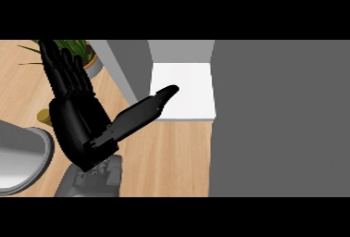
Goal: Pick up the wine, place it into the cabinet and close the cabinet
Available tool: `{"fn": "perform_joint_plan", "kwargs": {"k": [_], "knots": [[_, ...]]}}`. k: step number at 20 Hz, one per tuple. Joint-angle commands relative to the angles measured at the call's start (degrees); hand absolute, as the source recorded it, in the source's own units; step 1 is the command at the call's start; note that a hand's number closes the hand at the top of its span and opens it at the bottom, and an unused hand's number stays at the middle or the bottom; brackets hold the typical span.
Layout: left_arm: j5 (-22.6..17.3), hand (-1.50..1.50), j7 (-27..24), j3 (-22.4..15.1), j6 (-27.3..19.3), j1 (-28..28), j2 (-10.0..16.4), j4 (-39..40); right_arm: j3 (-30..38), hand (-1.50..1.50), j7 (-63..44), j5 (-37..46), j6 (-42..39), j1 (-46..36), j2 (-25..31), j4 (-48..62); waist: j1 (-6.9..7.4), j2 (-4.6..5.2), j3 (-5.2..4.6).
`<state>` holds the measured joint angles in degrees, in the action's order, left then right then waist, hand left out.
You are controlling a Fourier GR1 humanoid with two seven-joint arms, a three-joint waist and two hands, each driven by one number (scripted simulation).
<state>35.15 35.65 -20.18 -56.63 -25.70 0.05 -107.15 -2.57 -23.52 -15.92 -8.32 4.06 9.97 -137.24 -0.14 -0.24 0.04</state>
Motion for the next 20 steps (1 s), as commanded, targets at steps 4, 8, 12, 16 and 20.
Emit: {"fn": "perform_joint_plan", "kwargs": {"k": [4, 8, 12, 16, 20], "knots": [[7.90, -1.50, 9.39, 4.09, 4.04, 1.49, -0.05, -6.97, -2.08, -1.50, -3.00, 1.00, 1.14, 1.34, -0.67, -7.30, 0.15, 0.00, -0.02], [9.72, -1.50, 7.38, 2.05, 1.98, 6.98, -0.05, -8.30, -3.14, -1.50, -4.23, 3.17, 2.88, 3.58, -1.33, -11.37, -0.15, 0.00, -0.06], [12.10, -1.50, 10.23, 2.52, 4.77, 9.78, -0.04, -13.50, 3.34, -1.50, -6.06, -4.01, 1.59, 2.22, 1.56, -10.80, -0.12, 0.00, -0.02], [9.19, -1.50, 9.78, 7.75, 6.77, 12.05, 1.86, -16.25, 1.34, -1.50, -5.63, -0.97, 1.96, 1.84, 0.63, -10.88, -0.07, 0.03, -0.04], [9.00, -1.50, 12.17, 9.90, 9.94, 12.18, 1.55, -19.68, 0.10, -1.50, -8.12, -1.38, 3.01, -2.24, 0.02, -8.20, 0.09, 0.09, -0.03]]}}
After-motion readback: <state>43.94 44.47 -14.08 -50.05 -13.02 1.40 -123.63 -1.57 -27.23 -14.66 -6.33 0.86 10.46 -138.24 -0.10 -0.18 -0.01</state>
